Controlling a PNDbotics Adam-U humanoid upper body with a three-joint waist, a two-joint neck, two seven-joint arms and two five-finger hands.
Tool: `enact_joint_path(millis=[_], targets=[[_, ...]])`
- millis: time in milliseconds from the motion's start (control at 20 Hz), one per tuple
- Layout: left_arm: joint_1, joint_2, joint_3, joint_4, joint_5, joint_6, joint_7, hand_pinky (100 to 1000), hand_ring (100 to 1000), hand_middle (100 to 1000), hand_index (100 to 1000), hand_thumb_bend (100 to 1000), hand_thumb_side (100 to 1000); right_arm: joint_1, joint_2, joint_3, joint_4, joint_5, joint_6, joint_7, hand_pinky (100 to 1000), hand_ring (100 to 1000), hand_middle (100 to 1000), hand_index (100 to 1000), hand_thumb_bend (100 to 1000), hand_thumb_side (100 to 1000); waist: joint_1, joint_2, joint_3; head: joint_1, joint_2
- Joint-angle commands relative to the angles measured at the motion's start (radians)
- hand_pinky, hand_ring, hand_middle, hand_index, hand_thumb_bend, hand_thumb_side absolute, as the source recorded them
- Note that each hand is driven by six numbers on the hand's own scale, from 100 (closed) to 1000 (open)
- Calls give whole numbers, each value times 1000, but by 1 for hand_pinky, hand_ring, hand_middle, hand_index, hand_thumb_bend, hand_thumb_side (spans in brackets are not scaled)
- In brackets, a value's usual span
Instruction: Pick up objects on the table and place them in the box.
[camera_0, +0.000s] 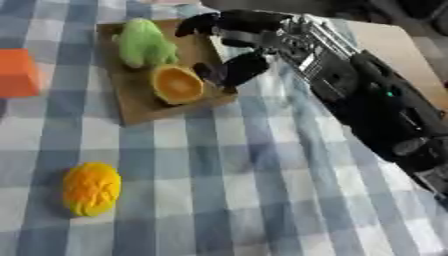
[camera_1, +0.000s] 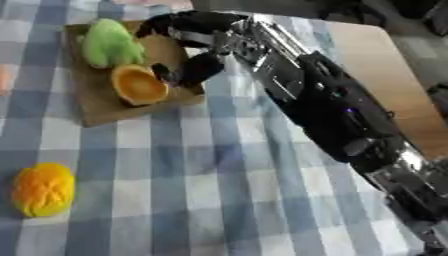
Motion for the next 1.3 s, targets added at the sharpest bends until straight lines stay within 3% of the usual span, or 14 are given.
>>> enact_joint_path(millis=[50, 200, 350, 500, 800, 1000, 1150, 1300], targets=[[-1, 23, 10, -18, 3, 0, -2, 902, 726, 809, 860, 100, 714, -3, -42, -26, -38, -32, 11, -8, 897, 984, 969, 993, 100, 424, 13, -31, -3, 5, 0], [0, 29, 13, -18, 0, -3, 0, 901, 726, 808, 860, 100, 706, 24, -70, -58, -128, -119, 49, -51, 863, 925, 891, 956, 100, 330, 18, -34, -7, 15, 5], [-1, 43, 16, -18, -7, -7, 6, 900, 725, 805, 860, 100, 694, 74, -130, -103, -308, -245, 107, -107, 840, 873, 839, 931, 100, 238, 23, -37, -16, 40, 9], [-11, 76, 11, -18, -30, -6, 7, 895, 724, 801, 861, 100, 662, 139, -199, -155, -479, -354, 135, -157, 832, 855, 826, 923, 100, 212, 31, -38, -26, 60, 11], [-71, 246, -15, -18, -157, 24, 0, 884, 739, 797, 876, 100, 553, 267, -275, -250, -513, -468, -18, -271, 825, 837, 810, 910, 100, 217, 48, -45, -43, 90, 15], [-117, 368, -10, -18, -235, 110, -27, 885, 769, 809, 907, 100, 475, 336, -293, -294, -514, -489, -102, -321, 824, 836, 811, 907, 100, 229, 66, -51, -55, 127, 16], [-168, 439, -13, -18, -269, 198, -112, 895, 801, 830, 947, 109, 422, 379, -308, -316, -514, -486, -149, -350, 824, 838, 813, 905, 100, 229, 77, -55, -68, 145, 17], [-225, 492, -15, -18, -323, 266, -244, 916, 841, 848, 960, 183, 383, 415, -320, -333, -514, -472, -179, -378, 824, 839, 815, 904, 100, 230, 84, -58, -76, 148, 17]])
